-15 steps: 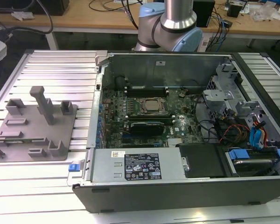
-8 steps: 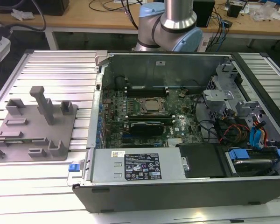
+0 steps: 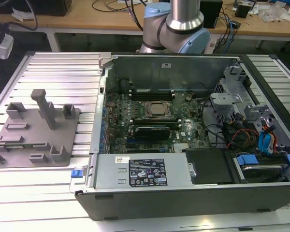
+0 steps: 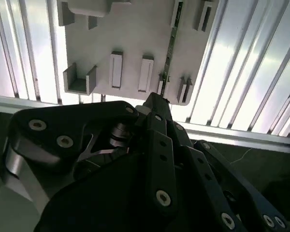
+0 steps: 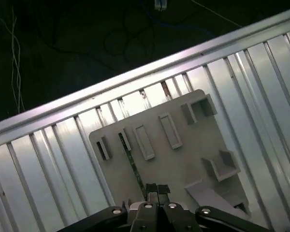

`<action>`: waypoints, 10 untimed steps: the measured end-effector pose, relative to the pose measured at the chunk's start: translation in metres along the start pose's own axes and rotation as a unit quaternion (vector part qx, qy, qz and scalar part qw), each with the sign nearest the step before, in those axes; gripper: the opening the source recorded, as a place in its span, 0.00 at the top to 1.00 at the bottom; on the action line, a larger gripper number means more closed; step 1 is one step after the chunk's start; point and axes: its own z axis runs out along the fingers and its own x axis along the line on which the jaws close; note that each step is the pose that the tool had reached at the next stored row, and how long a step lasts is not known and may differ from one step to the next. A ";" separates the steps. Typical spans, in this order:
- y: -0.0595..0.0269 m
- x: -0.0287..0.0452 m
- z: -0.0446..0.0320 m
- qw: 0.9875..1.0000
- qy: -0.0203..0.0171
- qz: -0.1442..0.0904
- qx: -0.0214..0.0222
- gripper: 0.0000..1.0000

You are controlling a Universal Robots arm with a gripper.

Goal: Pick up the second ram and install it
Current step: 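Pick up the second ram and move it above second insertion slot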

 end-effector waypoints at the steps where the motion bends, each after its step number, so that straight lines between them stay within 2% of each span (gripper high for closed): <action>1: 0.0000 0.0000 0.0003 1.000 0.001 -0.024 -0.001 0.92; 5: 0.0000 0.0000 0.0009 0.998 0.003 -0.066 -0.002 0.92; 8: -0.0001 0.0000 0.0016 0.995 0.005 -0.103 -0.002 0.92; 9: -0.0001 0.0000 0.0019 0.993 0.006 -0.118 -0.003 0.92; 10: -0.0001 0.0000 0.0026 0.991 0.006 -0.136 -0.003 0.92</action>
